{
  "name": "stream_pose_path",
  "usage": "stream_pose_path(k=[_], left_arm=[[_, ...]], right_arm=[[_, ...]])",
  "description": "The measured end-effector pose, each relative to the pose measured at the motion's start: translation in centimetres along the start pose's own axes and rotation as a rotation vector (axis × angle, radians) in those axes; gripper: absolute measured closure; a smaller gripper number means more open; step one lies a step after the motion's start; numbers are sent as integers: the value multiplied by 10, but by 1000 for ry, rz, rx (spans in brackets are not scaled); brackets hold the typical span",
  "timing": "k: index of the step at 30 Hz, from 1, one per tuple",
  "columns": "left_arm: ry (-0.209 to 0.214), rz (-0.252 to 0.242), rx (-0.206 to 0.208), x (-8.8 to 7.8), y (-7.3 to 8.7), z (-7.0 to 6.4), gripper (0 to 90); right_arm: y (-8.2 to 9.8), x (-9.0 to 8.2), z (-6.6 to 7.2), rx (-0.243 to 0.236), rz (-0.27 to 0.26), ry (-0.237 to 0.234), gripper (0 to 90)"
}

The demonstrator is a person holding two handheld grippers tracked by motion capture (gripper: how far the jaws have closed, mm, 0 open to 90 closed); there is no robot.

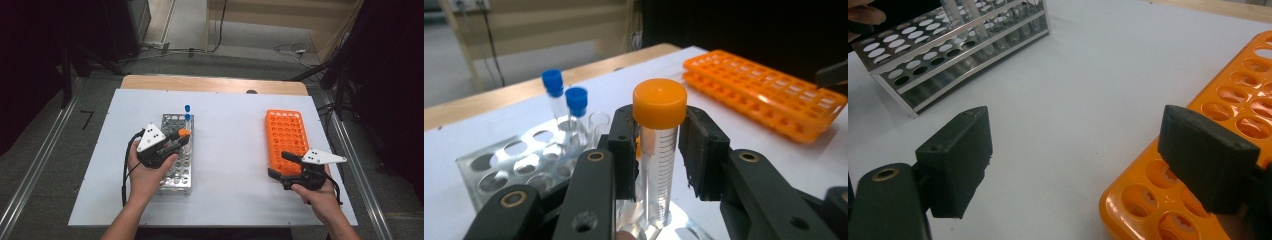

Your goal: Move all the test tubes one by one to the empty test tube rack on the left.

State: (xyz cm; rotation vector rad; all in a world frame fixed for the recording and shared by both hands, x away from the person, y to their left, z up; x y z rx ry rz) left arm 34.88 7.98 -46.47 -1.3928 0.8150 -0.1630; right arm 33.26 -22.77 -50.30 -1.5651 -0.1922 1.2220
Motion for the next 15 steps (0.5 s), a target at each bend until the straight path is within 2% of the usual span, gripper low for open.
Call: stream_pose_path(k=[3, 11, 15], left_arm=[[-21, 21, -3, 0, 3, 0, 692], [-3, 72, -4, 6, 8, -5, 710], [12, 92, -24, 7, 10, -4, 734]], right_arm=[[0, 0, -1, 3, 0, 2, 126], [0, 0, -1, 3, -1, 1, 127], [0, 0, -1, 3, -2, 0, 127]])
Point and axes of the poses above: each handheld gripper's, and its own axes: x roughly forward along the jaws, y roughly out of its underside, z roughly to its left, the point moved 10 cm from there along x, roughly forward along the jaws, and after that the axes turned 7 degrees about z, right-handed, at the moved point
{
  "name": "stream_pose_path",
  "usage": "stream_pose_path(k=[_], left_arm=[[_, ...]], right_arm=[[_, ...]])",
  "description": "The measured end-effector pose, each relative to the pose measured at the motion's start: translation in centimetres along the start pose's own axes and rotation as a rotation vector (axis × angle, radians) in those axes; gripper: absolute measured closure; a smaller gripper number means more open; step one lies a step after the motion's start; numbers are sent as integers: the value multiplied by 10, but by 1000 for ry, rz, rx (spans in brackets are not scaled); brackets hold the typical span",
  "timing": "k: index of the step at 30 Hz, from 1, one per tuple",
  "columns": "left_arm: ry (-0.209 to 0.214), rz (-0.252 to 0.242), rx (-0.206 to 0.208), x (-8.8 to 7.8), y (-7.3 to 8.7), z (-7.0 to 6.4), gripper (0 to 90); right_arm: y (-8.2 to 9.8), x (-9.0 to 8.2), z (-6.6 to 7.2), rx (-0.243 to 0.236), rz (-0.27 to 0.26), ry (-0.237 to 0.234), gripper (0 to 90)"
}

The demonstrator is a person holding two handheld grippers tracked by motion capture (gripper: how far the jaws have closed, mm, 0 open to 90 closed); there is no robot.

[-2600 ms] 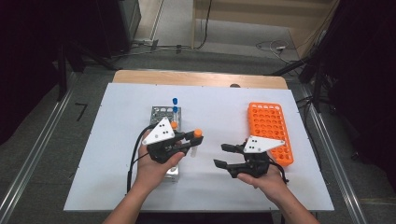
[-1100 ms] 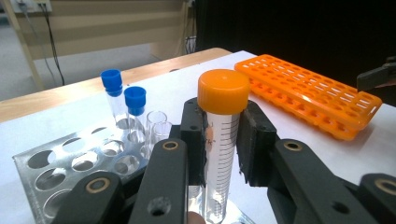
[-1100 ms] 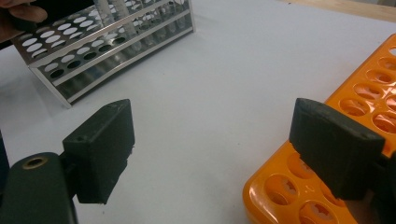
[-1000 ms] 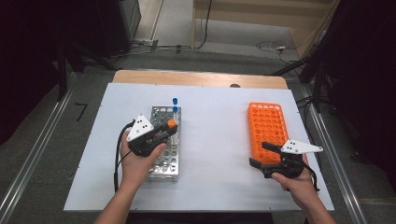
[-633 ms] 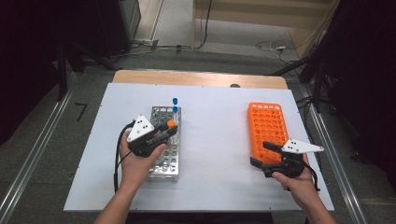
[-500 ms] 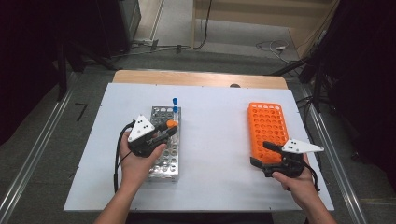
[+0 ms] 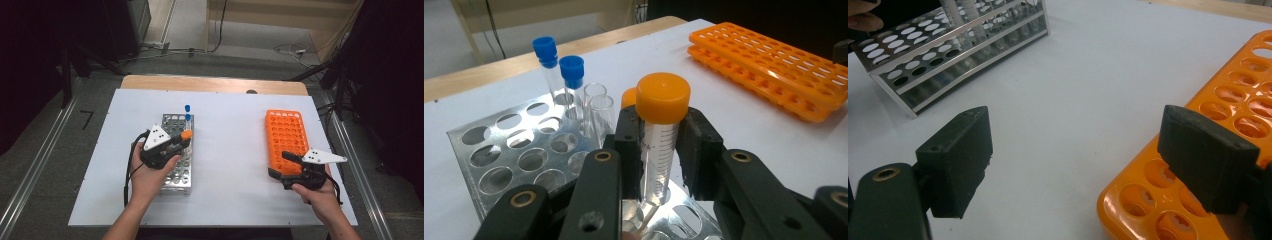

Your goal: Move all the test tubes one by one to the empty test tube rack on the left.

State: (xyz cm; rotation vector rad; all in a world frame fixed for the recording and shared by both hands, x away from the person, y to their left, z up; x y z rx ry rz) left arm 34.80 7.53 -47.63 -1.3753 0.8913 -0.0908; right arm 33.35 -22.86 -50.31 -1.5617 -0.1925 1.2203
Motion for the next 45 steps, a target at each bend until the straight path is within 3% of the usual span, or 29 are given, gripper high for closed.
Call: stream_pose_path(k=[12, 24, 29, 33, 36, 40, 45], left_arm=[[57, 41, -34, -1, 7, 2, 731], [47, 52, -35, 2, 6, 1, 732], [52, 78, -45, 0, 12, 2, 710], [67, 88, -76, 0, 17, 5, 620], [73, 58, -83, -4, 14, 6, 521], [66, 20, -46, -11, 12, 3, 330], [76, -41, -65, -26, 10, 6, 98]], right_arm=[[-4, 2, -5, 14, -26, -3, 130], [1, -6, -2, 8, -28, -3, 130], [-5, -9, -5, 8, -52, 2, 130], [-5, -6, -3, 0, -47, 2, 130], [-5, -7, -4, 1, -51, 2, 130], [-5, -9, -7, 9, -55, 10, 129], [-7, -9, -10, 8, -62, 15, 129]])
Point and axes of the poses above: each handheld gripper's, and its own axes: x roughly forward along the jaws, y roughly out of its underside, z roughly to its left, the point moved 10 cm from there along x, roughly forward along the jaws, and after that the axes turned 7 degrees about z, right-handed, at the moved point
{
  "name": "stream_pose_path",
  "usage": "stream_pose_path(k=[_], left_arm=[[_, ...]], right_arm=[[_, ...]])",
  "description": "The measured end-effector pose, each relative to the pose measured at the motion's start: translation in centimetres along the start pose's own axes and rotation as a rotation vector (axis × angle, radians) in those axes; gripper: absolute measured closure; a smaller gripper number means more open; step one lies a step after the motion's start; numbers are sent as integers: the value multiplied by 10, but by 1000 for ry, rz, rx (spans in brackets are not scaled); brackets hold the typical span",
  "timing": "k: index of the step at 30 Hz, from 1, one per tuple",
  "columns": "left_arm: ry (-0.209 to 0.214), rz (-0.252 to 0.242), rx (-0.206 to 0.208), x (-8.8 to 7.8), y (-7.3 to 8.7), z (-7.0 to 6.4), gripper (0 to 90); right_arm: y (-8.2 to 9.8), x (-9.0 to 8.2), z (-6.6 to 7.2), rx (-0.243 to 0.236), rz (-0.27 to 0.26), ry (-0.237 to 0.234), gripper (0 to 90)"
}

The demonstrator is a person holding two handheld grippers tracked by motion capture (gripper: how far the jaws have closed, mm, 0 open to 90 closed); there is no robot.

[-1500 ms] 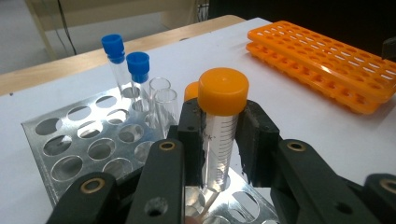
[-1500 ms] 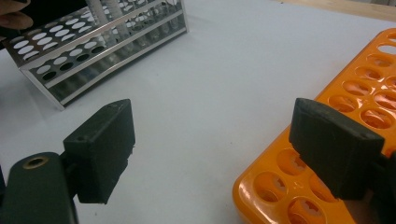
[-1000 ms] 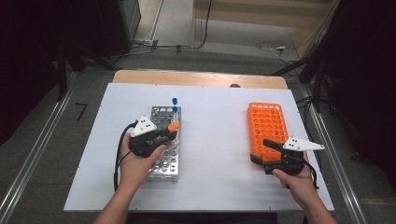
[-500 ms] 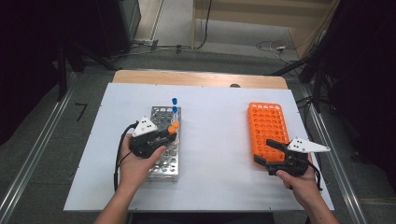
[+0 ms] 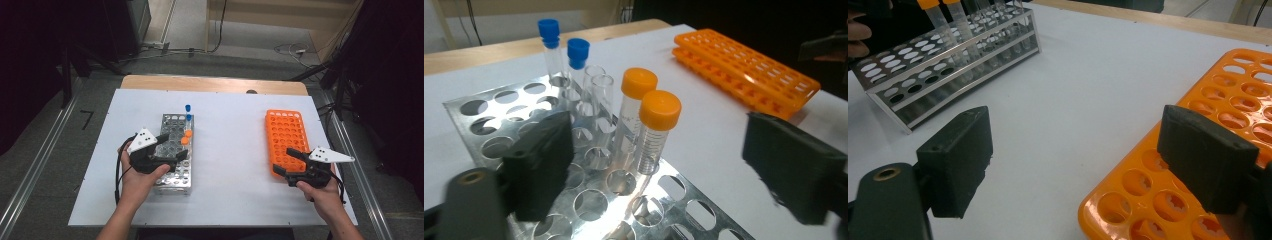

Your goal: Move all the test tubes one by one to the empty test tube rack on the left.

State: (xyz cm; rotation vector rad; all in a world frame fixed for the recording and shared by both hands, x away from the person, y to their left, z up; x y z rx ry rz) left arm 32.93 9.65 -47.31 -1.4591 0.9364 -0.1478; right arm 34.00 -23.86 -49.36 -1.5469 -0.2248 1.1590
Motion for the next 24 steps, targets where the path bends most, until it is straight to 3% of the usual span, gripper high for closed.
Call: stream_pose_path(k=[4, 7, 15, 24], left_arm=[[9, -21, 11, -12, 3, 1, 8], [21, -37, 22, -21, 7, 3, 0], [-9, -90, 24, -49, 18, 17, 0], [-3, -118, 24, -66, 29, 29, 0]], right_arm=[[0, 0, 0, -3, -2, -2, 119], [0, -1, -2, -1, -6, -1, 103], [4, -7, -10, 4, -13, 13, 73], [10, -14, -27, 24, -16, 59, 40]])
Point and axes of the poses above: each handheld gripper's, and its own axes: x roughly forward along the jaws, y roughly out of its underside, z roughly to its left, the point moved 10 cm from there along x, roughly forward along the jaws, and after that the axes turned 7 degrees about z, right-handed, at the moved point
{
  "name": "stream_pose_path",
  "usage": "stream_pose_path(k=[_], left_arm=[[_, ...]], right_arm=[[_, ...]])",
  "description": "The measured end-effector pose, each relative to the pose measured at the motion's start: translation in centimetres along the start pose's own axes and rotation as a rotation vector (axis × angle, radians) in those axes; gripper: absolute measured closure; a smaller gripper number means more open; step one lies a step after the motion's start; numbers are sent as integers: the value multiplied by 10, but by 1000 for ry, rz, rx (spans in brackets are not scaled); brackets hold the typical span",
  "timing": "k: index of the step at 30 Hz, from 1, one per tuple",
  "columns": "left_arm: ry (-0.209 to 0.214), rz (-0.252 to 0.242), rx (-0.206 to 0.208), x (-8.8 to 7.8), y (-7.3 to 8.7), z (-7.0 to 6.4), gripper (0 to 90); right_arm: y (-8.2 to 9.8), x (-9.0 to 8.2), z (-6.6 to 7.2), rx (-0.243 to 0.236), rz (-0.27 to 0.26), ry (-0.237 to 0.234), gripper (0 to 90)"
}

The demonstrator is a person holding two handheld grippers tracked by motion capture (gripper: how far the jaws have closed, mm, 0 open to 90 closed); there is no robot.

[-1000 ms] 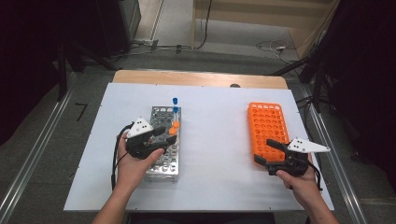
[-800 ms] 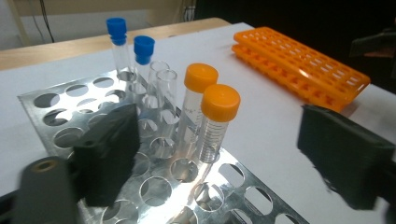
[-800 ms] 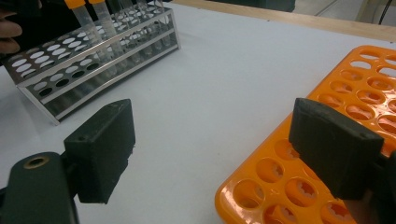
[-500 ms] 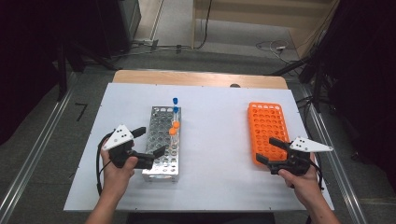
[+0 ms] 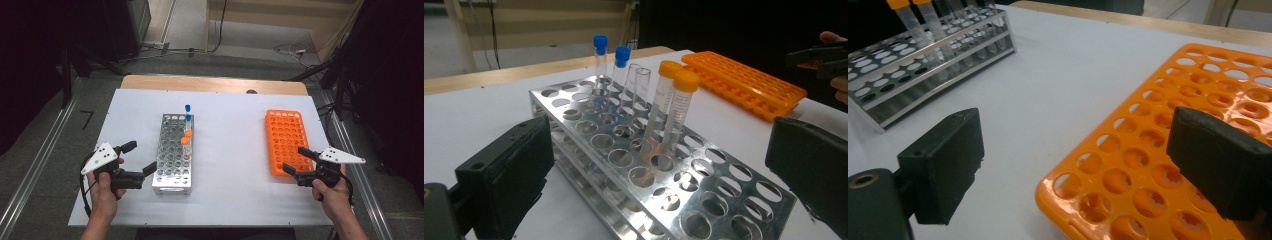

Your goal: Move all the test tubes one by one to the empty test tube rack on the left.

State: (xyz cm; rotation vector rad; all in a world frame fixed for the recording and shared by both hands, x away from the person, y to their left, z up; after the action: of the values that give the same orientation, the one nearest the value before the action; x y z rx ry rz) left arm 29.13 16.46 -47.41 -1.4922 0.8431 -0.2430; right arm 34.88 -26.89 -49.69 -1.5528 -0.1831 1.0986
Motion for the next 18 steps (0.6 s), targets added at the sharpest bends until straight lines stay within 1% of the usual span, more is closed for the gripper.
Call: stream_pose_path(k=[2, 4, 6, 8, 10, 14, 18], left_arm=[[-5, -5, 3, -5, 2, 4, 0], [-7, -10, 3, -8, 5, 7, 0], [-11, -9, 3, -12, 9, 12, 0], [-9, -12, 1, -15, 12, 15, 0], [-12, -17, 7, -17, 14, 19, 0], [-17, -31, -9, -21, 17, 26, 0], [-15, -33, -21, -22, 20, 30, 0]], right_arm=[[2, -2, -4, 4, -1, 6, 18], [3, -3, -8, 6, -5, 13, 17], [5, -5, -13, 5, -4, 31, 15], [8, -5, -18, 6, 0, 42, 15], [12, -5, -22, 6, 8, 49, 15], [17, -7, -29, 21, 1, 49, 15], [18, -9, -33, 27, -17, 54, 15]])
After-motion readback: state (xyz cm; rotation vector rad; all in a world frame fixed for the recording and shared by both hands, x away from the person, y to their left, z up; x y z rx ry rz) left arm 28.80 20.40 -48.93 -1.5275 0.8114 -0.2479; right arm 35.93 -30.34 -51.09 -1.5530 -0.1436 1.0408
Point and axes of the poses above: each handheld gripper's, and its own axes: x roughly forward along the jaws, y roughly out of its underside, z roughly to its left, the point moved 10 cm from there along x, roughly forward along the jaws, and after that the axes turned 7 degrees about z, right-handed, at the moved point
